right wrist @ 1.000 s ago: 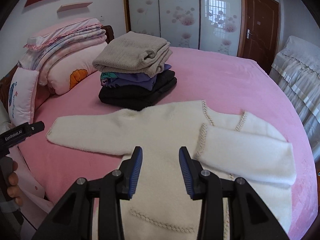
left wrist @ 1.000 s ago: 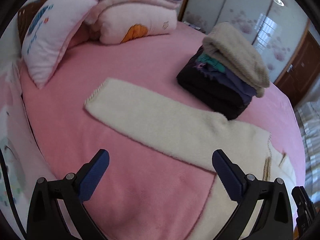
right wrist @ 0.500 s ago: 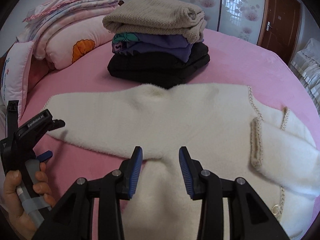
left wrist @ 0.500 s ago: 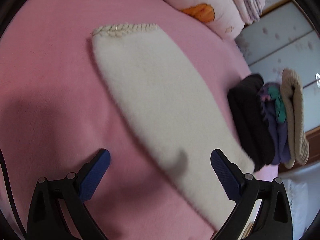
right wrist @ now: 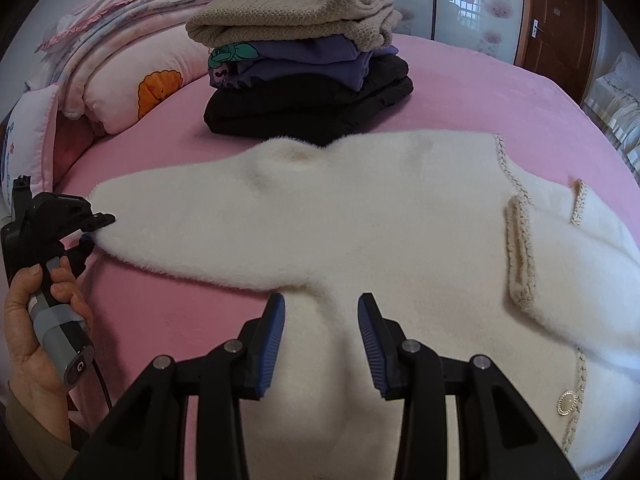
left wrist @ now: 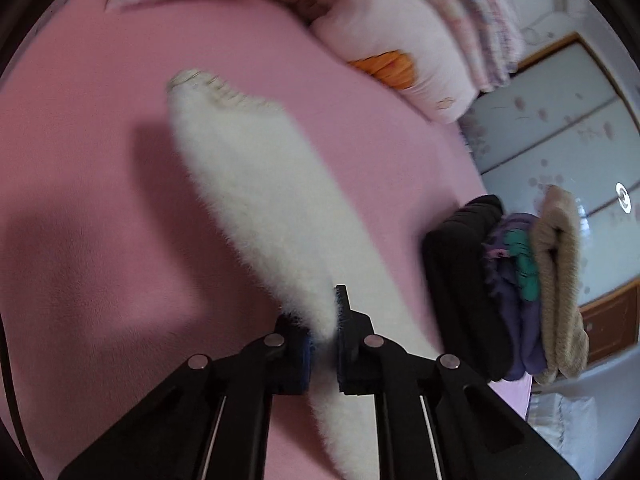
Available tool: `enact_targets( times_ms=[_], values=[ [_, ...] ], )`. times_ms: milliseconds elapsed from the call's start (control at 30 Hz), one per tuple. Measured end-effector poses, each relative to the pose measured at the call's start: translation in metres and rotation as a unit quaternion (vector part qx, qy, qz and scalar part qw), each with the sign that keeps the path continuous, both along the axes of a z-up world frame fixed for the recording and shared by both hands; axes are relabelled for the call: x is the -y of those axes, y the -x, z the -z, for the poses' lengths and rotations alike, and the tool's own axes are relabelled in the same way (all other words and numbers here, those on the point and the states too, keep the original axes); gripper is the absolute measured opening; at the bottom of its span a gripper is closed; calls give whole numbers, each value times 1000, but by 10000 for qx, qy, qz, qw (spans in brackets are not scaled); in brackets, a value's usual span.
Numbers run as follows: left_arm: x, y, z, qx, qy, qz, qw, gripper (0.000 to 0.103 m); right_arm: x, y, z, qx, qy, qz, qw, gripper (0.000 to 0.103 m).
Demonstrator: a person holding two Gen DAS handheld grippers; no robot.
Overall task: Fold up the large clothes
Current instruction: 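Fold the sleeve across the body with the left gripper and release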
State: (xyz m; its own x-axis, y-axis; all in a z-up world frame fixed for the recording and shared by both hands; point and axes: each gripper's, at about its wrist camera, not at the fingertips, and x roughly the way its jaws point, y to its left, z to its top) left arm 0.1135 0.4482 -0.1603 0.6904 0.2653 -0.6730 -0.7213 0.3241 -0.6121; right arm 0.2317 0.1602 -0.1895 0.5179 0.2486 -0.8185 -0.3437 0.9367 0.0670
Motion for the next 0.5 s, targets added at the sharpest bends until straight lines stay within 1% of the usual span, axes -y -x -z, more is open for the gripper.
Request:
enact_targets(
  times_ms=[100,167,233,300,367,433,500],
  values=[
    [31,-11,-40,325,-365,359,9982,6,20,0,-7,29,-107,156,9998,38],
    [59,-21,-67,533,-591,736,9941,6,35,1,-12,52,-187,295,9994,38],
    [88,-27,-90,745,-784,1181,9871,6,56,3,-18,84,-292,479,9984,38],
    [124,-40,-111,956,-917,1822,9743,6,76,5,-24,136,-381,660,9970,38],
    [167,-56,-125,1036,-1093,2473,9572,7,100,8,-30,188,-436,867,9951,38],
    [210,-71,-131,990,-1331,2960,9407,7,124,12,-35,246,-498,1085,9925,38],
    [252,-84,-128,888,-1464,3421,9239,7,150,17,-40,300,-534,1316,9894,38]
  ],
)
